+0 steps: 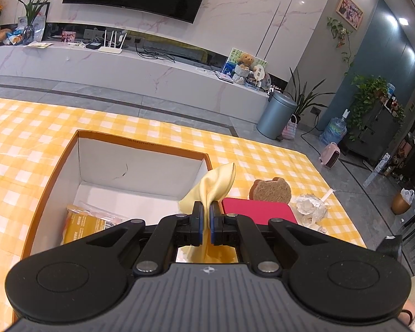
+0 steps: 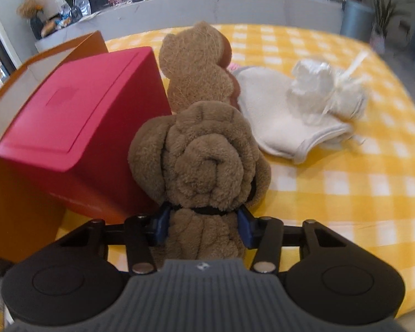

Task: Organize soft objects
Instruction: 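Carry the brown towel and yellow cloth over the white box with both grippers, then open the right gripper to drop the brown towel while the left gripper releases the yellow cloth, then move both tools back over the table to the remaining items, then grasp the brown sponge bear with the left gripper while the right gripper grasps the clear plastic bag, then lift the brown sponge bear with the left gripper while the right gripper lifts the plastic bag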

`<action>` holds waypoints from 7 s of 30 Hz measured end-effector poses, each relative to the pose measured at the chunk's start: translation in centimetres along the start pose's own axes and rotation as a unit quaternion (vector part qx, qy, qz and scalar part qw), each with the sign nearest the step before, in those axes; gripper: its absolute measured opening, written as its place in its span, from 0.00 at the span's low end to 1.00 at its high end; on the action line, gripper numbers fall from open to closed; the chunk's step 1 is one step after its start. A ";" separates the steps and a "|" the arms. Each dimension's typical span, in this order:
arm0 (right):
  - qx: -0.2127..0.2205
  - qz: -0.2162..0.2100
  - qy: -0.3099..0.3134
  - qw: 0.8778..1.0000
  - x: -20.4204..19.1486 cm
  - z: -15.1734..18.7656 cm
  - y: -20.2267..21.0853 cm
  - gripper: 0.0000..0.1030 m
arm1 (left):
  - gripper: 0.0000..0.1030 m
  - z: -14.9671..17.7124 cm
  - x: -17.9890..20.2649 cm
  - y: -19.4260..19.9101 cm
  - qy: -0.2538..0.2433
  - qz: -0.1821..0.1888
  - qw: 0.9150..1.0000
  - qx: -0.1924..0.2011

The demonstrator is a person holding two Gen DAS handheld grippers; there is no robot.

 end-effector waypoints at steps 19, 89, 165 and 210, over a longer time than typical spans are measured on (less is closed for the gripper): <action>0.182 0.051 0.070 0.980 -6.0 -2.8 15.6 0.47 | 0.05 -2.2 -1.7 3.9 -0.002 -0.012 0.998 0.059; 0.108 0.155 0.220 0.957 -12.1 -13.0 8.5 0.93 | 0.86 -1.4 -5.3 -2.7 0.008 -0.181 0.983 0.025; 0.118 0.142 0.216 0.959 11.9 -8.0 -3.7 0.36 | 0.37 0.8 14.8 -24.3 -0.165 -0.096 0.954 -0.231; 0.158 0.141 0.125 0.969 13.8 -8.3 -0.5 0.33 | 0.35 0.4 13.8 -24.0 -0.189 -0.166 0.933 -0.258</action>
Point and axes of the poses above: each gripper's, at about its wrist camera, not at the fingertips, and y roughly against the way its jaws point, x to its right, z to its underside, the point moved 4 cm from there along -y, roughly the way its jaws point, and after that the axes turned 7 degrees about y, right-handed, at the moved point
